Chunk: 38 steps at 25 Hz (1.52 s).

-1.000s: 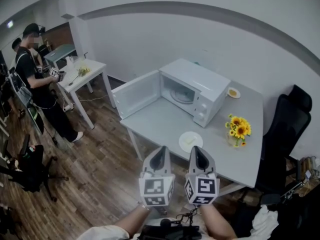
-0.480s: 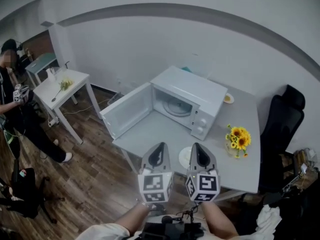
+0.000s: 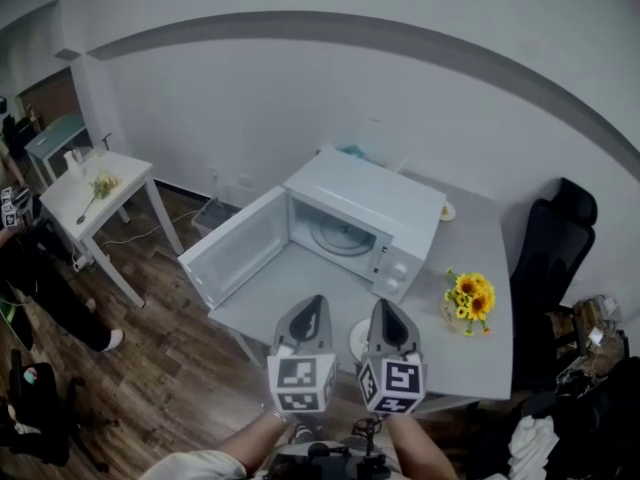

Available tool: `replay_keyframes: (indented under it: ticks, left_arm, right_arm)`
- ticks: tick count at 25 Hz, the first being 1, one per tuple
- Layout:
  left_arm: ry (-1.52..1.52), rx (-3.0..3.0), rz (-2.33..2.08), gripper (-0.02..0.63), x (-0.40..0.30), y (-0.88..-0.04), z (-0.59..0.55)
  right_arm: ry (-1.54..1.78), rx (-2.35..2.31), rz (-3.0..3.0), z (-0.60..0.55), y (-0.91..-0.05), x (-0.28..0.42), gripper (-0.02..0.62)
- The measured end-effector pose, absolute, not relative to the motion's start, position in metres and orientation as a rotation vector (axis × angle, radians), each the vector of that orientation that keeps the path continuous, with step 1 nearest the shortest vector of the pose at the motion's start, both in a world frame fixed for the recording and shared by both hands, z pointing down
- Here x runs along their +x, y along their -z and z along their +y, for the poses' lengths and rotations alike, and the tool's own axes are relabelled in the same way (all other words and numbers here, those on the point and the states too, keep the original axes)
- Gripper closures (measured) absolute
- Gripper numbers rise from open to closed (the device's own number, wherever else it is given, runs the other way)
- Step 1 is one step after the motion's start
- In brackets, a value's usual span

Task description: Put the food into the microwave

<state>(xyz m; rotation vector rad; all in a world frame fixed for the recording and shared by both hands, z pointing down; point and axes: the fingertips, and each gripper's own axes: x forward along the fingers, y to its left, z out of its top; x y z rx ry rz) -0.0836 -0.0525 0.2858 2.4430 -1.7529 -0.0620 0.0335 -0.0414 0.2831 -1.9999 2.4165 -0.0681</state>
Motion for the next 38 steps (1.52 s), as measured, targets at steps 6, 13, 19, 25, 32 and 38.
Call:
replay_keyframes:
  ticks: [6,13,19,25,32,38]
  left_arm:
    - [0.035,2.404,-1.746,0.603,-0.085,-0.303,-0.071]
    - [-0.024,2.388,-1.723,0.603,-0.074,-0.321,-0.084]
    - [-0.050,2.382,-1.696,0.603,-0.062,-0.337,-0.095]
    - [-0.065,2.407,-1.590,0.603,-0.040,-0.361,-0.095]
    - [-0.190,2.370,-1.480,0.576,-0.014,-0.419,-0.089]
    - [-0.318,2.304,-1.373,0.513,0.007,-0.483,-0.081]
  right_arm:
    - [0.096,-2.015,2.434,-0.055,-0.298,0.036,0.578]
    - [0.144,-1.998,2.462,-0.072,-0.312,0.035,0.578]
    - [0.188,-2.013,2.473,-0.081,-0.329,0.044,0.578]
    - [0.252,-2.001,2.504,-0.085,-0.354,0.053,0.566]
    - [0.417,-2.076,2.477,-0.075,-0.406,0.074,0.497]
    - [0.622,-2.211,2.369,-0.056,-0.469,0.112,0.497]
